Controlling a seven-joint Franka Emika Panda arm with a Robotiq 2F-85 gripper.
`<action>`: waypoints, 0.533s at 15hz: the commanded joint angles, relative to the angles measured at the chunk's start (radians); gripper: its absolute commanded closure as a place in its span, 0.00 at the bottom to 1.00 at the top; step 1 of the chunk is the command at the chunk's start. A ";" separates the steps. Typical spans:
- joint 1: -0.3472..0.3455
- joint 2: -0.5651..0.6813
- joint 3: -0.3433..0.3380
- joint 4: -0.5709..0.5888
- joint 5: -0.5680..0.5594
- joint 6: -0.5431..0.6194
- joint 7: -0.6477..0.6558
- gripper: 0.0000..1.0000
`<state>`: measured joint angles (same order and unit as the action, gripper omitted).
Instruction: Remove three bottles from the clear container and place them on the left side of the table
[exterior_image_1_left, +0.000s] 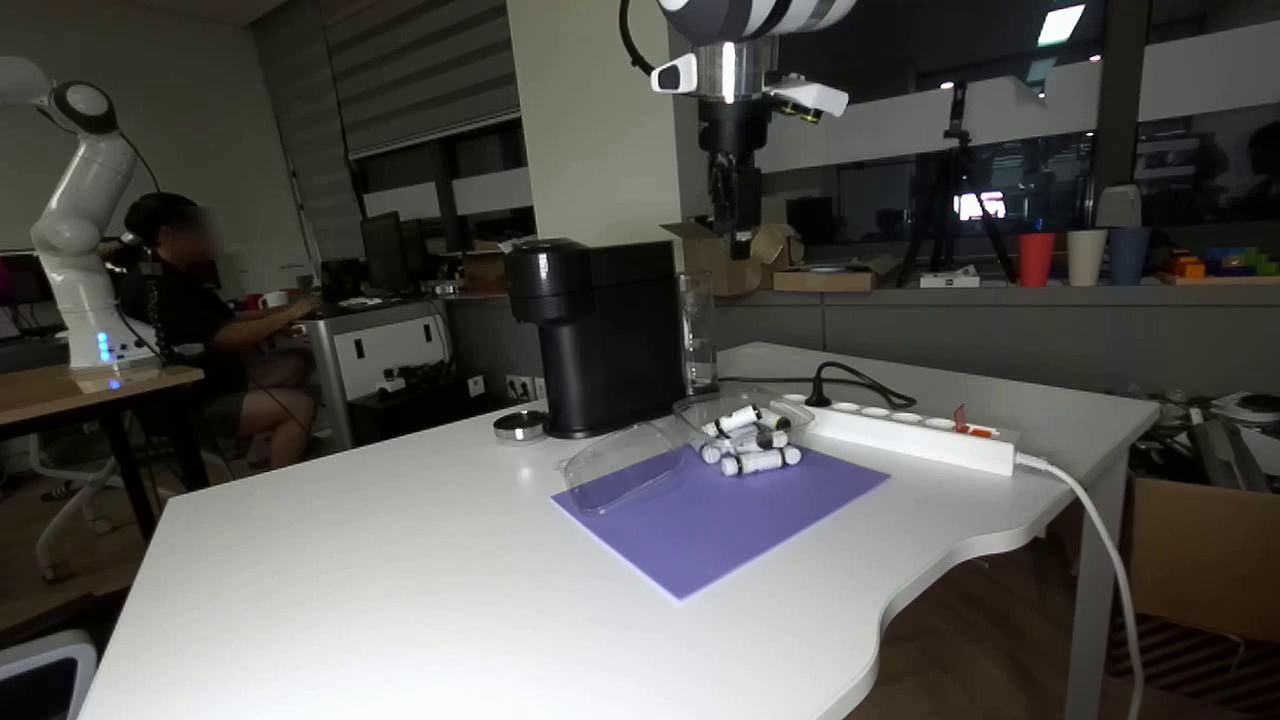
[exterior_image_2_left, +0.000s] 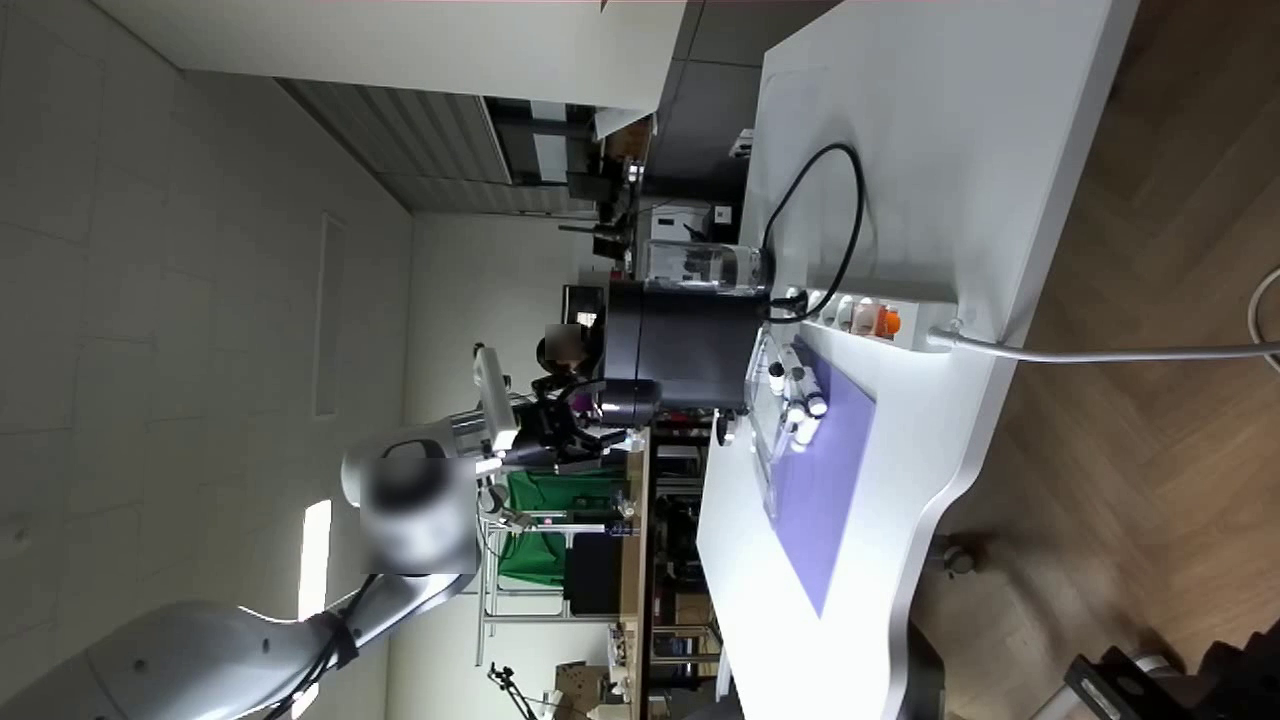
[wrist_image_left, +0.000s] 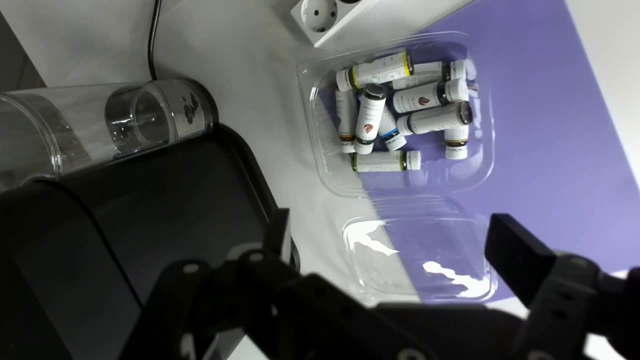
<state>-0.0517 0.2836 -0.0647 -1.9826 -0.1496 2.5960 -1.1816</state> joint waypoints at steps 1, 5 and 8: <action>-0.017 0.121 0.013 0.084 -0.060 0.071 0.025 0.00; -0.001 0.239 0.000 0.151 -0.104 0.101 0.075 0.00; 0.004 0.313 -0.006 0.206 -0.125 0.072 0.131 0.00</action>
<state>-0.0539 0.5219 -0.0626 -1.8605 -0.2381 2.6965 -1.1294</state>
